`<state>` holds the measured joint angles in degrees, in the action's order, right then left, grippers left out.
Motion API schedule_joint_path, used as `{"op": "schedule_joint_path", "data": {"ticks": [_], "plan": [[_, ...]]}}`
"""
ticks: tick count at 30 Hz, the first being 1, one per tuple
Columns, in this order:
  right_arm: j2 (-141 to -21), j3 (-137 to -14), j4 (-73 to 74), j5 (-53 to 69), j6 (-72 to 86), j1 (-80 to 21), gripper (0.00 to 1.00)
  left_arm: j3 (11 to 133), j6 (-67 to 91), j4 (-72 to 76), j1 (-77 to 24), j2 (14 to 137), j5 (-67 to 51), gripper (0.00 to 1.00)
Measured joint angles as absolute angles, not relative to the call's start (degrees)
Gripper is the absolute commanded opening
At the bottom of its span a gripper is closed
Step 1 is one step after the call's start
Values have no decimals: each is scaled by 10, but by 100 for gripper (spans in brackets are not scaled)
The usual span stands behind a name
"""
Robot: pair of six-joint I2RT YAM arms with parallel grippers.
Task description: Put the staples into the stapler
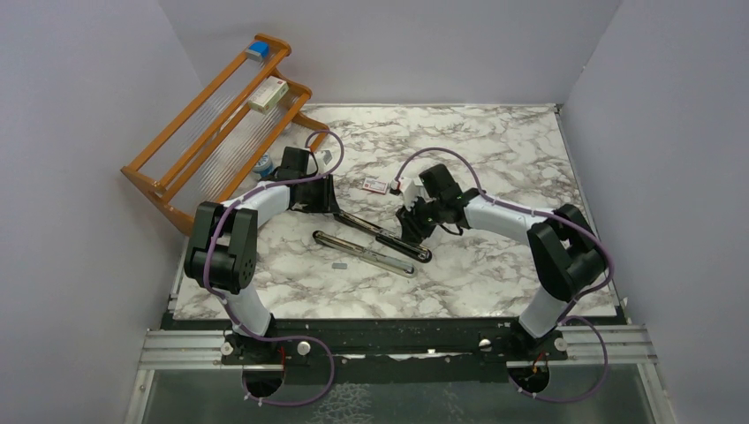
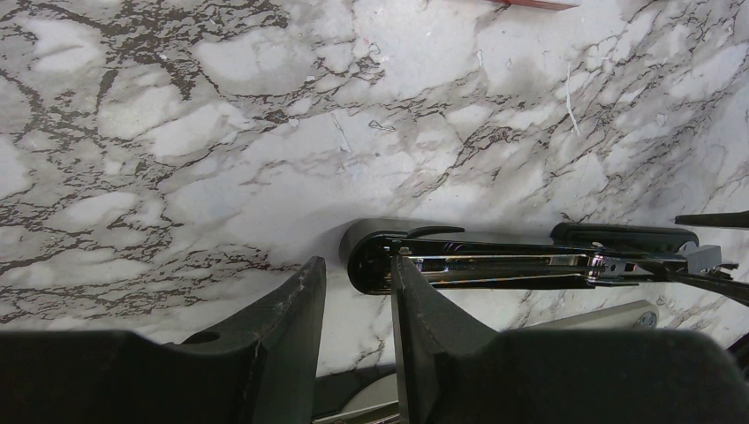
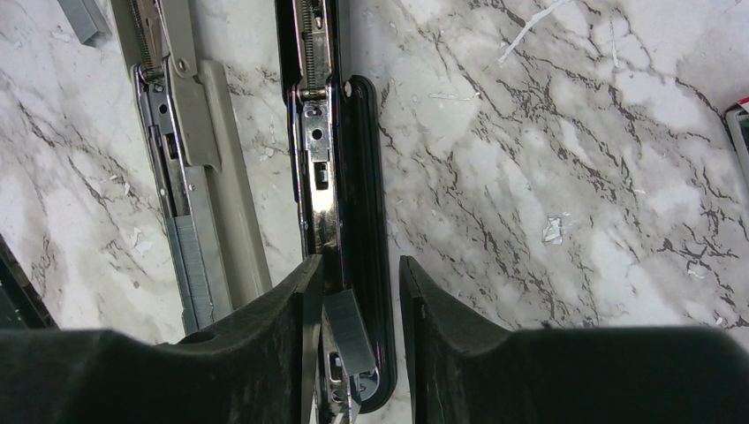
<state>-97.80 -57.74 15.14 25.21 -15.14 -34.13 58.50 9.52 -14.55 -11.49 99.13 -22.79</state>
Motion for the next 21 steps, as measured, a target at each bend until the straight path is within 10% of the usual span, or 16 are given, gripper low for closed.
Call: {"op": "schedule_joint_path", "data": {"ticks": [21], "plan": [[-938,-569,138,293,-121,-322,43,587,95,-147,-115,992,-228,35]]}}
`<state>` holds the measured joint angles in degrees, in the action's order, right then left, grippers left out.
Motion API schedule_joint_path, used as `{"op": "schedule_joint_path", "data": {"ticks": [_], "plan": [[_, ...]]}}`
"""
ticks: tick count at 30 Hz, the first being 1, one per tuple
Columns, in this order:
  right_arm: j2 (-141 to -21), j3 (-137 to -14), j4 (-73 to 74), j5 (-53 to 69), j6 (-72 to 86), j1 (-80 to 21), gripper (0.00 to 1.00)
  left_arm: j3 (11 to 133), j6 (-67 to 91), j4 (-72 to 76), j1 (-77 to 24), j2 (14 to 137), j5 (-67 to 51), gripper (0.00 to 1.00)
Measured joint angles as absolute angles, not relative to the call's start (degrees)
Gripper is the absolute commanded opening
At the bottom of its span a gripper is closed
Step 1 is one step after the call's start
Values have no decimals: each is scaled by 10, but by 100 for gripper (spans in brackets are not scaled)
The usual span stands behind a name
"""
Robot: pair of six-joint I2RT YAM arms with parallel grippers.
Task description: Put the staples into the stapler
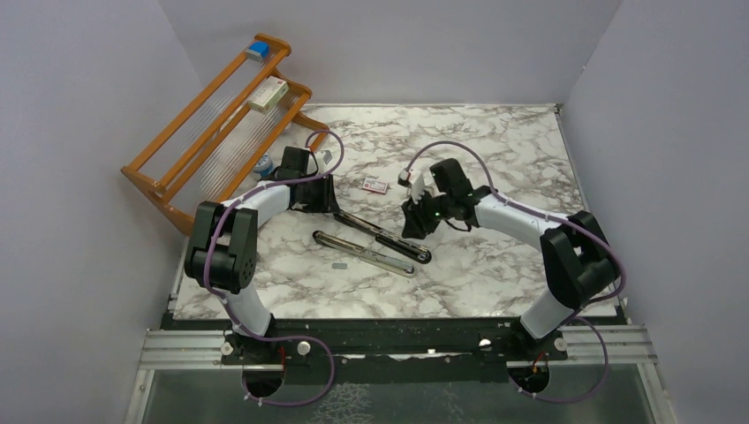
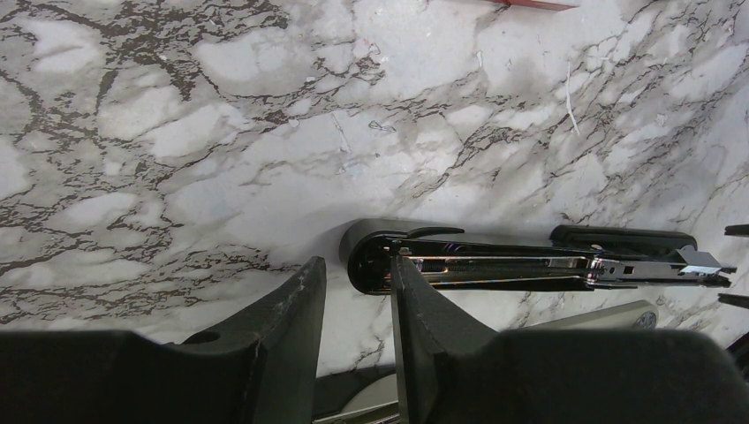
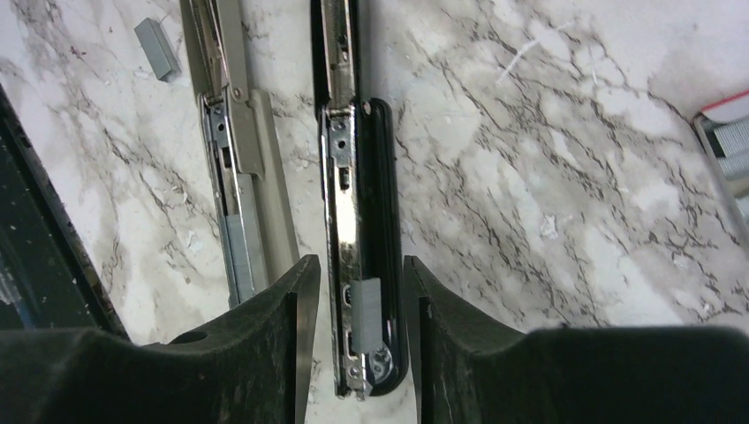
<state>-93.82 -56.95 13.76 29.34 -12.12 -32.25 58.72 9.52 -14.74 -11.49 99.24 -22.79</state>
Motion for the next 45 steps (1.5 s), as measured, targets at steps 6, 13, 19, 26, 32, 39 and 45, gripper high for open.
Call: {"op": "schedule_joint_path", "data": {"ticks": [6,13,19,26,32,39,45], "plan": [[-937,-569,166,348,-109,-260,45,587,95,-147,-115,992,-228,35],[-907,-506,131,395,-44,-248,48,587,95,-148,-115,992,-228,35],[-907,-464,82,406,15,-236,54,587,95,-148,-115,992,-228,35],[-906,-439,38,408,50,-220,56,587,95,-148,-115,992,-227,35],[-910,-428,4,434,67,-208,53,587,95,-148,-115,992,-227,35],[-928,-424,-22,471,75,-194,52,587,95,-149,-115,992,-227,35],[-946,-420,-36,506,76,-183,52,587,95,-149,-115,992,-227,35]]}}
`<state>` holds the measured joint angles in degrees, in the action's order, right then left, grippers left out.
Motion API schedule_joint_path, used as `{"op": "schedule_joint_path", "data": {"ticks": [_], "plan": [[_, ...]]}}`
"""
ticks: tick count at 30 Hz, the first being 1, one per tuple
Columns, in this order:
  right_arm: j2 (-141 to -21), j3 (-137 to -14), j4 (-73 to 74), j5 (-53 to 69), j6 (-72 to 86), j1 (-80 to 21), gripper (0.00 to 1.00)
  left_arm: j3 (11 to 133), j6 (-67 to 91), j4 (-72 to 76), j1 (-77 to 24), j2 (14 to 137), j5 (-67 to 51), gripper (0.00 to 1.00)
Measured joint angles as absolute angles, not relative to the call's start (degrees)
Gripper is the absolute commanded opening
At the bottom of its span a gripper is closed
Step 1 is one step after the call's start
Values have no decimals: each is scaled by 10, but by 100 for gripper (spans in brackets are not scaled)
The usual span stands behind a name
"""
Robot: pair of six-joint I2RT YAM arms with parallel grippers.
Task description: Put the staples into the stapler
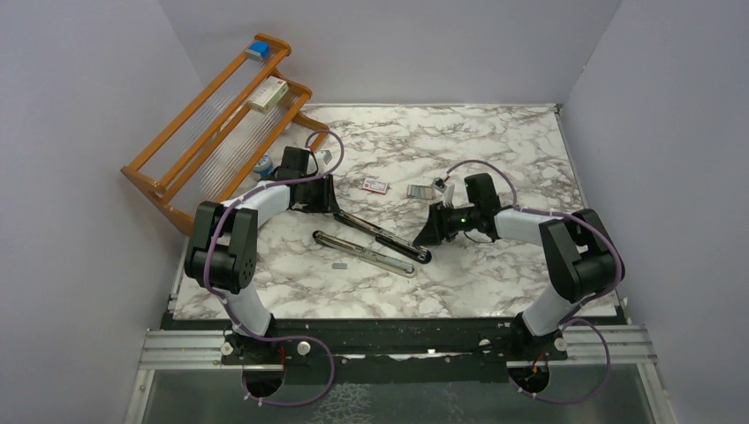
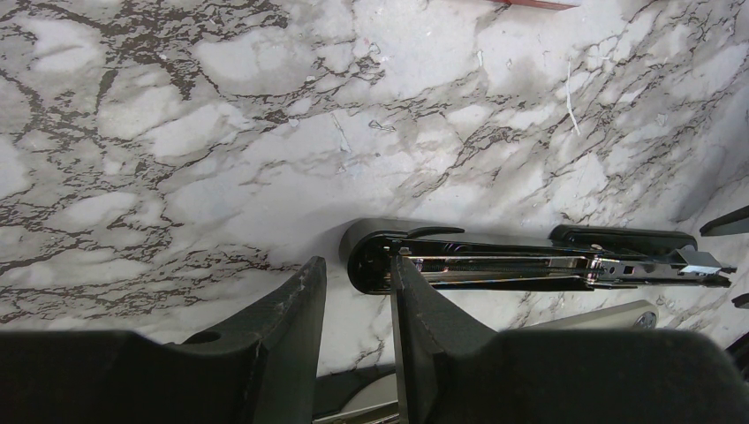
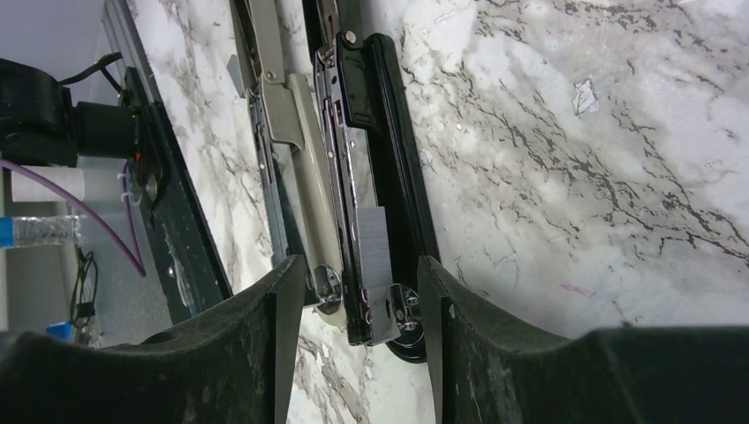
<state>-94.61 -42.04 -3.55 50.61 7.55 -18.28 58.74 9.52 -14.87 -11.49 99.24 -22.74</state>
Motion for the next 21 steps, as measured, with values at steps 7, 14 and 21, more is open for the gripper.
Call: {"op": "schedule_joint_path", "data": {"ticks": [7,14,21], "plan": [[-963,-413,-49,537,84,-170,49,588,95,-149,-115,992,-227,35],[-976,-413,-61,554,93,-168,42,588,93,-150,-115,992,-227,35],[-980,-413,-64,562,95,-168,36,588,93,-150,-115,992,-227,35]]}}
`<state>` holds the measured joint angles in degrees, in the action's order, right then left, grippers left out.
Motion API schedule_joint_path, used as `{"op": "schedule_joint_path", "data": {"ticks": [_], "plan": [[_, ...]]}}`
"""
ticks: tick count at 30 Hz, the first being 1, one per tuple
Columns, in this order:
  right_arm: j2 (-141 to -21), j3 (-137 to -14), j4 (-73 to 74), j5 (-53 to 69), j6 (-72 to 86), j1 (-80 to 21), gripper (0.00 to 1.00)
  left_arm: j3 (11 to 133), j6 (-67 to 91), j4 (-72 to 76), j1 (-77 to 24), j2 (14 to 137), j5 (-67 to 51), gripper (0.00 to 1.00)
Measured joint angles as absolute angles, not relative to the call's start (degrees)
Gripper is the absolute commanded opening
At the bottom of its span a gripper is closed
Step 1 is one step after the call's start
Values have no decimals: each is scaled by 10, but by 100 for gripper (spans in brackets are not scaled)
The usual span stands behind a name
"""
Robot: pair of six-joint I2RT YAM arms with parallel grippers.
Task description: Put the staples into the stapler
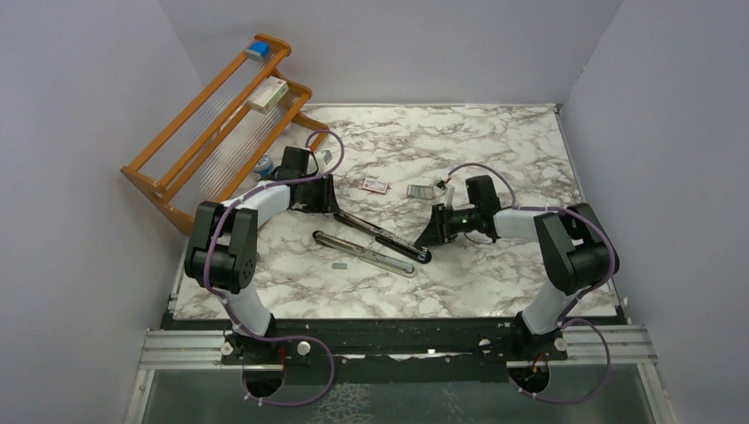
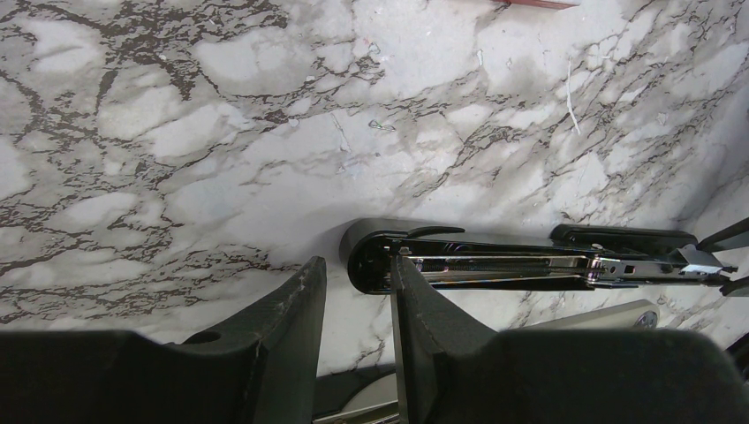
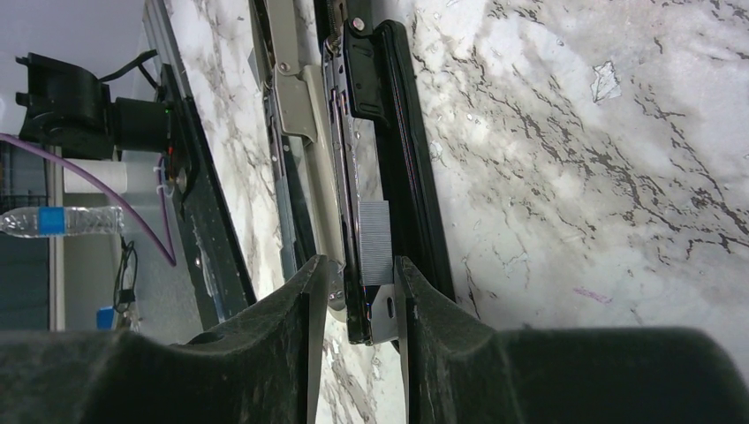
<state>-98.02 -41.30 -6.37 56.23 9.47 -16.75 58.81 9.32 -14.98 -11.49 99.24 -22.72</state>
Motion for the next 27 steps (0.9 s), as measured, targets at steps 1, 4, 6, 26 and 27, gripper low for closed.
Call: {"op": "schedule_joint_path", "data": {"ticks": [1,4,6,26,27], "plan": [[-980,-413,-64,563,95,-168,36,588,93,-150,-115,992,-227,35],[-982,-413,-64,563,94,-168,35,588,93,-150,-115,992,-227,35],[-984,-413,-63,564,94,-168,35,588,93,-150,-115,992,-227,35],[-985,-413,-63,564,90,-168,17,588,93,-150,-115,992,-227,35],[-982,-413,-63,563,89,-168,17,588,93,-150,-115,992,-227,35]]}}
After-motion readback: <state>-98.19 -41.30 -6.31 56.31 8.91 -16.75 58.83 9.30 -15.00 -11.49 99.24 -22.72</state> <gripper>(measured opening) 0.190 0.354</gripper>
